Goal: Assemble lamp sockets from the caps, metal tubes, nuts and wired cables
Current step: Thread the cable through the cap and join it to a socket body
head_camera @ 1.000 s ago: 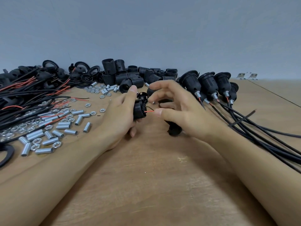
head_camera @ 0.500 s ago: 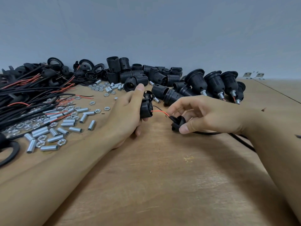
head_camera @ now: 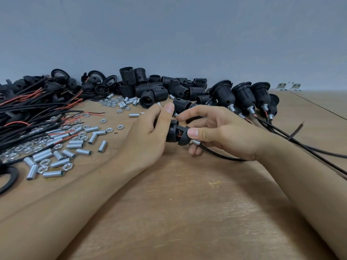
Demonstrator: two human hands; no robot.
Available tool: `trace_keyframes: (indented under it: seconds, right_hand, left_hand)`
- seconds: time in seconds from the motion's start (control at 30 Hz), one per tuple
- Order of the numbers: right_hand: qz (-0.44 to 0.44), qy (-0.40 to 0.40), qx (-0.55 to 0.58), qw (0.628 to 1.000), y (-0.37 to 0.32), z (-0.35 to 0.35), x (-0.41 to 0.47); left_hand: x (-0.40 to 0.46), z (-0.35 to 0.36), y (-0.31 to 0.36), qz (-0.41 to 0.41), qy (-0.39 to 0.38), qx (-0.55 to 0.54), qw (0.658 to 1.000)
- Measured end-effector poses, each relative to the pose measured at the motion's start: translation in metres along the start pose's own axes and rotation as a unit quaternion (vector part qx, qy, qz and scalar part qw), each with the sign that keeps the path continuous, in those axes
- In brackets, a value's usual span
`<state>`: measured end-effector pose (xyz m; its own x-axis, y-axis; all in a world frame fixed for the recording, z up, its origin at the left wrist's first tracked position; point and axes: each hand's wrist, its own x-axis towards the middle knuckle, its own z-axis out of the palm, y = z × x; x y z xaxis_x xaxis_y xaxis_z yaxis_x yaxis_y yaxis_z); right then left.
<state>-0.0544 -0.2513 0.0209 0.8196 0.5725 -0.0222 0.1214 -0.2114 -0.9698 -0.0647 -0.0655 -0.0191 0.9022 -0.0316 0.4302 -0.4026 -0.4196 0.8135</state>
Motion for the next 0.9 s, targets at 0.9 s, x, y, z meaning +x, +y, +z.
trace_keyframes:
  seconds: [0.9]
  right_hand:
    - [-0.066, 0.086, -0.063, 0.992, 0.0, 0.0, 0.0]
  left_hand:
    - [-0.003, -0.012, 0.001, 0.1, -0.018, 0.086, 0.991]
